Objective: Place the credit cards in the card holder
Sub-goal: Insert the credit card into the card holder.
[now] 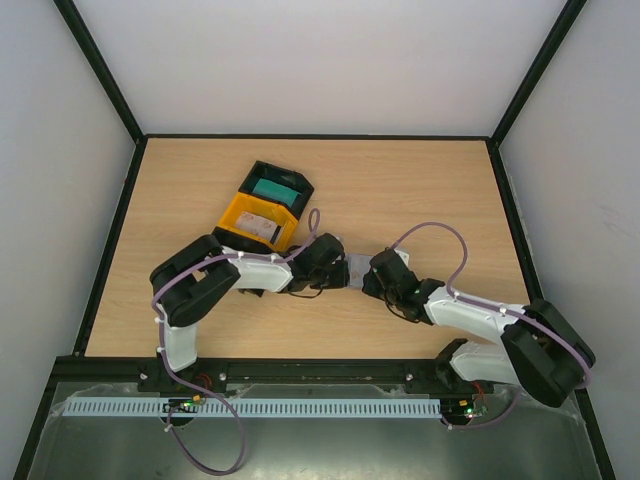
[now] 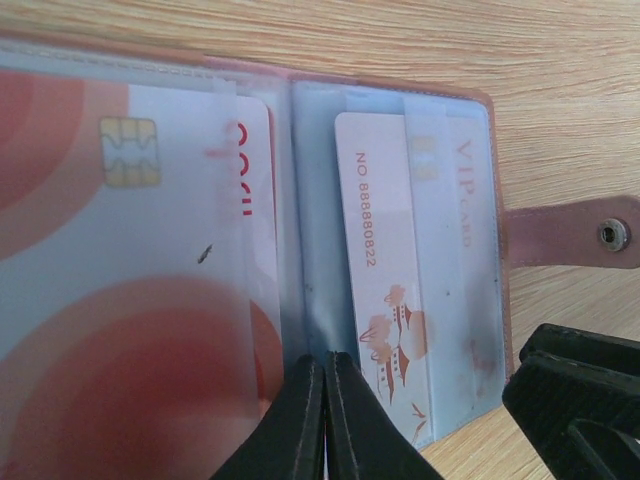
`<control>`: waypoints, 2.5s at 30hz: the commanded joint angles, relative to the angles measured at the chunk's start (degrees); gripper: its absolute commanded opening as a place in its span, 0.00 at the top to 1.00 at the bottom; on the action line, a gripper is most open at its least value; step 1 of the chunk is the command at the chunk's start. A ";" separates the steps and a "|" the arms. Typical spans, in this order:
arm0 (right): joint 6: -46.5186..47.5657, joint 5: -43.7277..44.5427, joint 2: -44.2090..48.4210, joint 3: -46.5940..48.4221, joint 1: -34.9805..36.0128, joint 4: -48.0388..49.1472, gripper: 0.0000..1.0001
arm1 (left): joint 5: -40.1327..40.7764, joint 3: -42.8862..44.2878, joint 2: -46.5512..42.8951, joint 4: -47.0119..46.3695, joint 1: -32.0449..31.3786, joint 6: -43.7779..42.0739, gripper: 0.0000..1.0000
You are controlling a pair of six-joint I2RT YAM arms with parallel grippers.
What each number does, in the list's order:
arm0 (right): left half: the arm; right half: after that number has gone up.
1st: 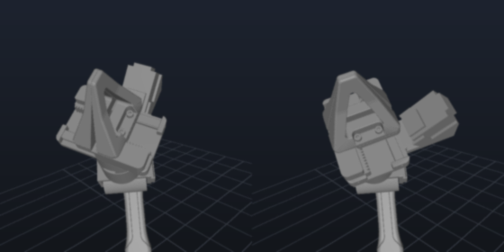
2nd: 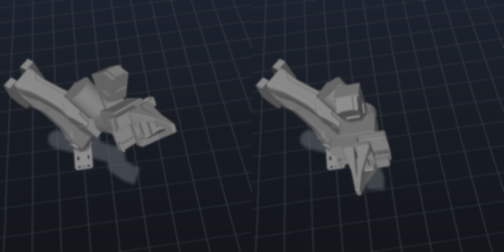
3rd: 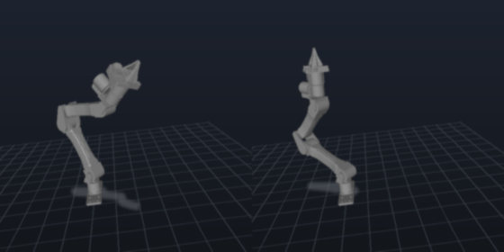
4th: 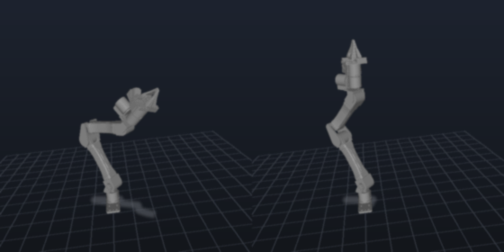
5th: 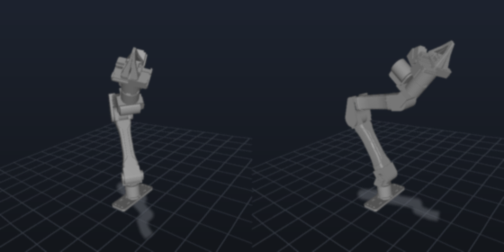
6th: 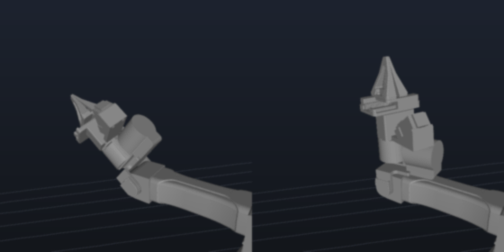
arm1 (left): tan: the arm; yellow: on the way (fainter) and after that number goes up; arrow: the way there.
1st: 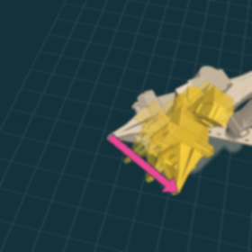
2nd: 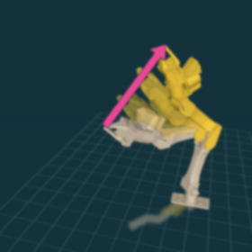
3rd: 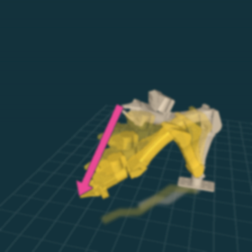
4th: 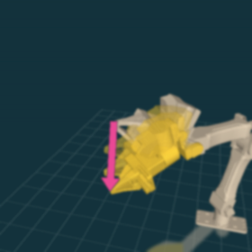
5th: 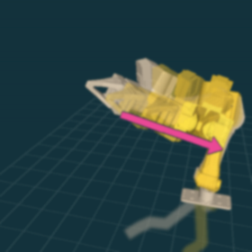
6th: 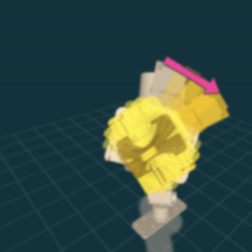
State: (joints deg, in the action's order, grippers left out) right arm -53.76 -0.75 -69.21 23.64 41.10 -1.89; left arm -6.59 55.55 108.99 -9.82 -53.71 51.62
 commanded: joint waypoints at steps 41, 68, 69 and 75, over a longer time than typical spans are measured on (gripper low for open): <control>0.47 6.37 -2.41 3.54 0.20 -2.87 0.67 | 0.73 0.43 3.96 1.54 0.36 0.82 0.96; 0.63 2.04 -3.88 4.11 0.17 -0.63 0.71 | 0.00 -1.58 4.21 1.12 1.72 1.89 0.97; 0.39 1.97 -3.17 3.98 0.18 -0.53 0.72 | 0.00 -1.58 4.21 1.10 1.75 1.91 0.98; -0.63 2.73 0.08 3.79 0.16 -0.62 0.75 | -0.01 -1.50 4.30 1.12 1.77 1.90 0.98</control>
State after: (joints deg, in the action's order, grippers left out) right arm -53.23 1.50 -71.48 26.81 41.10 -3.31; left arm -8.86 56.18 111.50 -15.22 -52.73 53.58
